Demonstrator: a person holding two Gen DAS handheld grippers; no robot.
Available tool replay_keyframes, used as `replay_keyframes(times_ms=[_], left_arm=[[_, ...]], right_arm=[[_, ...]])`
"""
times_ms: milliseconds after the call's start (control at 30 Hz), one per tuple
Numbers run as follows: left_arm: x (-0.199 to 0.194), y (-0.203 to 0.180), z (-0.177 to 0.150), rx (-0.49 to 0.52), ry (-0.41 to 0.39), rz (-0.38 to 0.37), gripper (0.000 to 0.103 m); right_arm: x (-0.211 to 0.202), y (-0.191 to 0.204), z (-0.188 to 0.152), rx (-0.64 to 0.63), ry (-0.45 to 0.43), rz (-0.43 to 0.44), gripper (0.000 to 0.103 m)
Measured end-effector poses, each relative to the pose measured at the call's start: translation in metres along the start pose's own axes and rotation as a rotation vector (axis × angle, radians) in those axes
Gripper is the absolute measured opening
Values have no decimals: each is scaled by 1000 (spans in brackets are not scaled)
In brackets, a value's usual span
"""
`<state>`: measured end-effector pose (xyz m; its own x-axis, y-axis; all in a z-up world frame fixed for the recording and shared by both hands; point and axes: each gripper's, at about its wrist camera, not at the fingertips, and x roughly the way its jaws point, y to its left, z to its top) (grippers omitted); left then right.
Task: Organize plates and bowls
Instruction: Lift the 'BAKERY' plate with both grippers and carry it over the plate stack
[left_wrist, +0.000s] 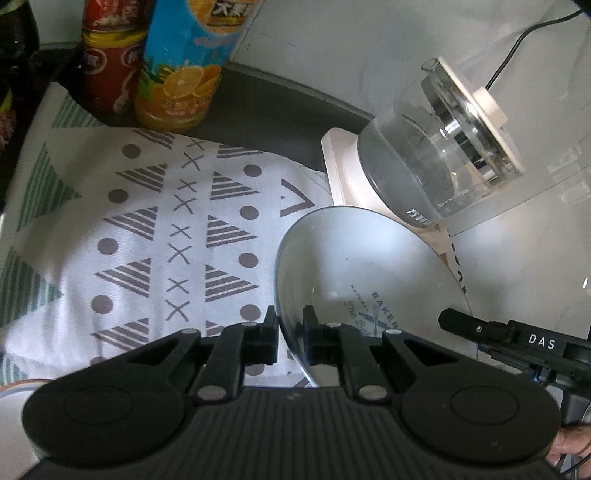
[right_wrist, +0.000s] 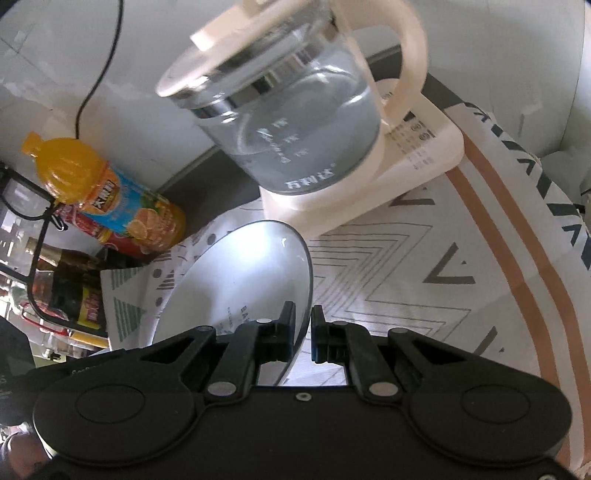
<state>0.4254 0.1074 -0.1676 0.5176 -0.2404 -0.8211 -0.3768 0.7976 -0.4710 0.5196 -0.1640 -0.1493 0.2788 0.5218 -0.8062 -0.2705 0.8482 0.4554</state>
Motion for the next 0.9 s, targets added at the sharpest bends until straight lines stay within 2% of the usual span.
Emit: replay_keyframes(times_ms=[500,900], left_arm=[[-50,42,-2,32,-42,-36,11],[-90,83,-21,19,-70,-36,11]], right_arm=[[-19,58,-31,-8,-74,-9,8],[-23,105,-66,-24,-97,-7,8]])
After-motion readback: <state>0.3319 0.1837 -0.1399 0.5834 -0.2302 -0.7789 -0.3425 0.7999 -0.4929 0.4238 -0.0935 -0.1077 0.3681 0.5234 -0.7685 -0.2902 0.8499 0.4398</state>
